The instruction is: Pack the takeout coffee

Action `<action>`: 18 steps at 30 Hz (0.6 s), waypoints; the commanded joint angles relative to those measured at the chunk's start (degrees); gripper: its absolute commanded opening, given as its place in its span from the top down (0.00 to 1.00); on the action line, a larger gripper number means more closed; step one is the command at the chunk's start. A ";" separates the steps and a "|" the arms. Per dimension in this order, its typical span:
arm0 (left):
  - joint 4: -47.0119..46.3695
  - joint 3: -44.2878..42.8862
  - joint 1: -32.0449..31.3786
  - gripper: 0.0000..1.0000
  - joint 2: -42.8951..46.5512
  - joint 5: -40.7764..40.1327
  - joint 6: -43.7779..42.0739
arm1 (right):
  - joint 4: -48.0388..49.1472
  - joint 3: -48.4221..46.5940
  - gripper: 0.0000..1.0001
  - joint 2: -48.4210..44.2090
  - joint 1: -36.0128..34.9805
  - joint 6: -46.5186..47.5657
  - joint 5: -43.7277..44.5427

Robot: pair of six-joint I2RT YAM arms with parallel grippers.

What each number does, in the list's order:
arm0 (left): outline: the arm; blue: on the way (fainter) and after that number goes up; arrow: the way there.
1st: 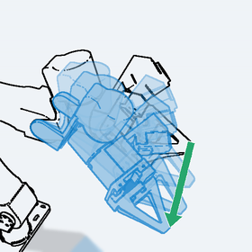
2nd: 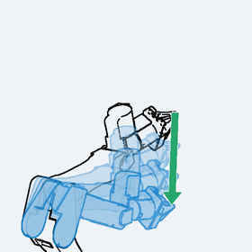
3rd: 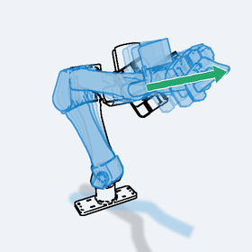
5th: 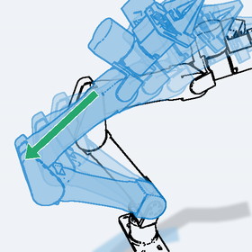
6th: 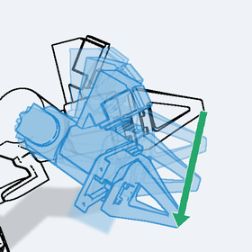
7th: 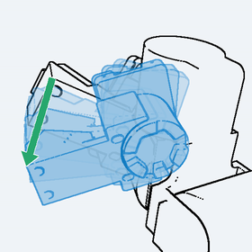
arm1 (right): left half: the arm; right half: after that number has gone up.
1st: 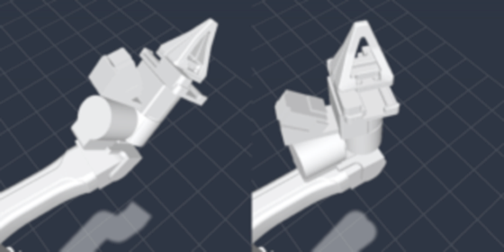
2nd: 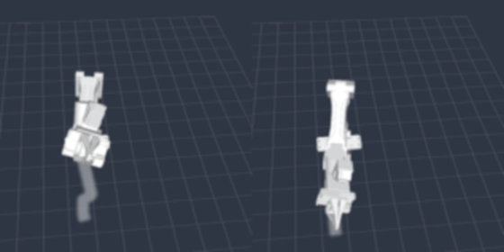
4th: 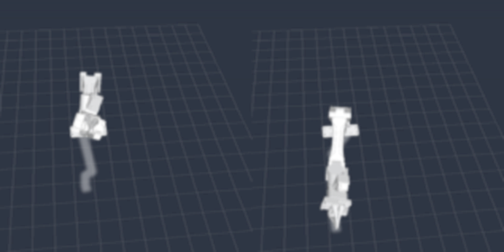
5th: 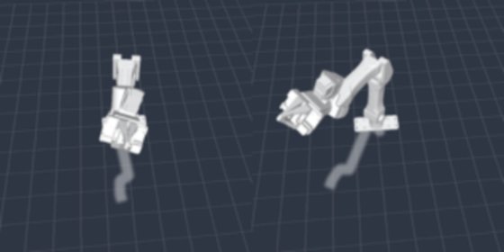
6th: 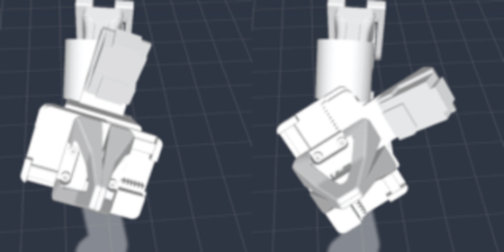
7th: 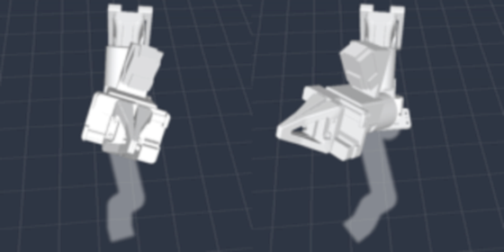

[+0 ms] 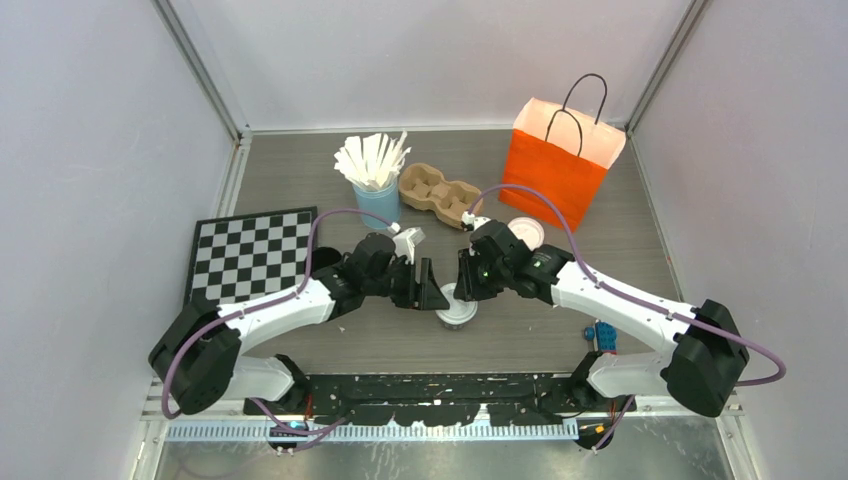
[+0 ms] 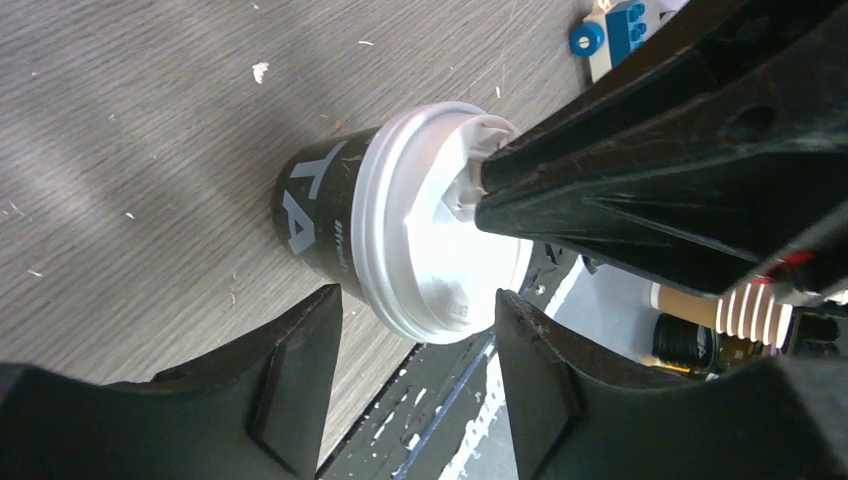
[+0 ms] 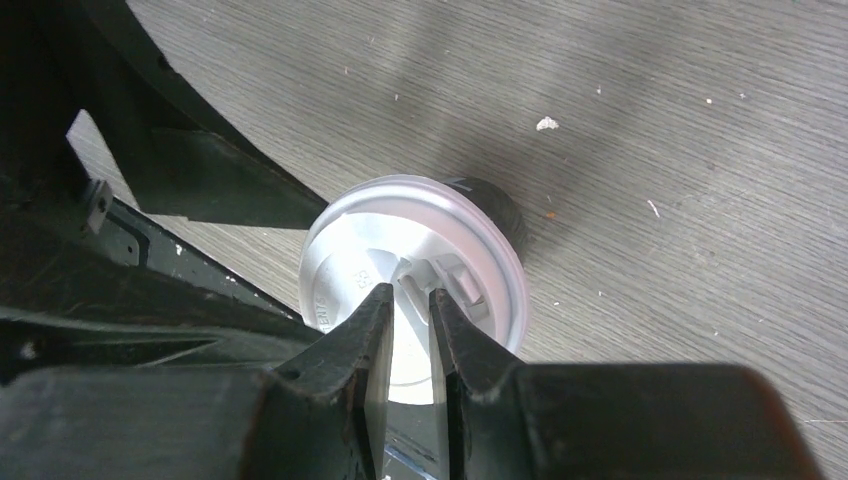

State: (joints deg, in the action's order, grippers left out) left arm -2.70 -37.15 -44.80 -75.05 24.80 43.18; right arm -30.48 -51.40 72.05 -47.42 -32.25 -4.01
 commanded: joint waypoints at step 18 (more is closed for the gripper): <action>-7.84 1.75 3.30 0.38 -0.42 6.38 2.22 | 1.82 4.32 0.75 -1.19 -0.13 -0.63 0.07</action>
State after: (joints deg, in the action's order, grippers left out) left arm -4.29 -36.49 -42.00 -73.84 28.51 44.05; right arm -28.05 -49.45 70.67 -47.42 -32.32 -4.27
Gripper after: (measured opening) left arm 0.629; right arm 0.252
